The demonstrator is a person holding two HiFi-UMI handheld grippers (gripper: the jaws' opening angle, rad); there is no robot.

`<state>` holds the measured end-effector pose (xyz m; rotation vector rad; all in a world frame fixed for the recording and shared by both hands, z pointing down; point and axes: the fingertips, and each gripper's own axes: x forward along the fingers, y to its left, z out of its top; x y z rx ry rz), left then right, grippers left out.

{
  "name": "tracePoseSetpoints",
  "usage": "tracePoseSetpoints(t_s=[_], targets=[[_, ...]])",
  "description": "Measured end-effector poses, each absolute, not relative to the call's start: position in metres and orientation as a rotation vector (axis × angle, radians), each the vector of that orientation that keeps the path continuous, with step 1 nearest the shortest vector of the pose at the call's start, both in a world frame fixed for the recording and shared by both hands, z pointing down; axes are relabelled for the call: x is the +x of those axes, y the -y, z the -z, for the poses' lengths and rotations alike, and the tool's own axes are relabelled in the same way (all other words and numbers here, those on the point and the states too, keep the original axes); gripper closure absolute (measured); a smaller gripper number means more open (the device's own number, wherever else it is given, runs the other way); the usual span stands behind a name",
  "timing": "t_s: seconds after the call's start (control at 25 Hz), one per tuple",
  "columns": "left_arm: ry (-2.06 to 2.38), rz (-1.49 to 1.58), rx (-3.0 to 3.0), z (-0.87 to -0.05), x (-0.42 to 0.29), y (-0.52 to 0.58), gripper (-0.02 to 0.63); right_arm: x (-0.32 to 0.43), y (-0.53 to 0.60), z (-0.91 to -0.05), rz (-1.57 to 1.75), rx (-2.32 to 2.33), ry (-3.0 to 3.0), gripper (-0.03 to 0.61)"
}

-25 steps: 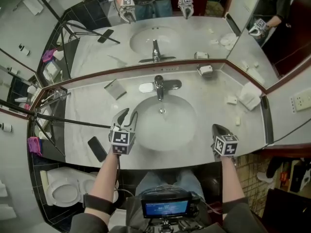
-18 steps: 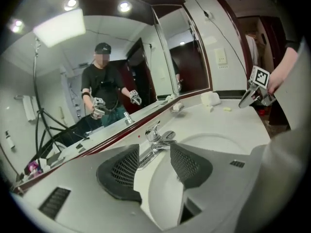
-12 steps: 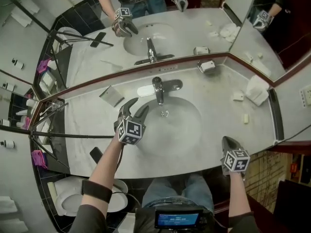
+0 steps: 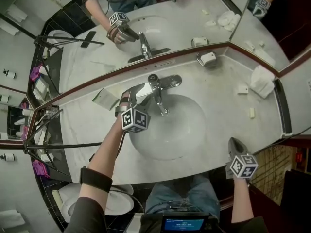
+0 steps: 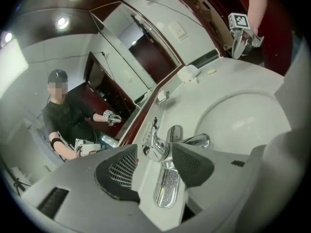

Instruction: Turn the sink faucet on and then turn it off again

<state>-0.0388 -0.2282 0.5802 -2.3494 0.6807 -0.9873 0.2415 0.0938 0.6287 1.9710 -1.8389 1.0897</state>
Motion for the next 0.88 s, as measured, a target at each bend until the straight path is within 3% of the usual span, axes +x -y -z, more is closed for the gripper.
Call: tracePoseSetpoints(t_s=[0.16,0.6,0.88], targets=[[-0.623,0.966,-2.320,-0.587,-0.026,0.238,0.386,0.248,-0.101,-0.634,-1.115,2.006,1.799,0.578],[-0.505,0.953,-2.266,-0.600,0.000,0.247,0.498,0.260,-0.103,-0.636,-1.116,2.037,1.755,0.578],[-0.560,0.936,-2.253,-0.601,0.001,0.248,0.509,0.260,-0.098,-0.639,-1.120,2.031,1.774,0.578]])
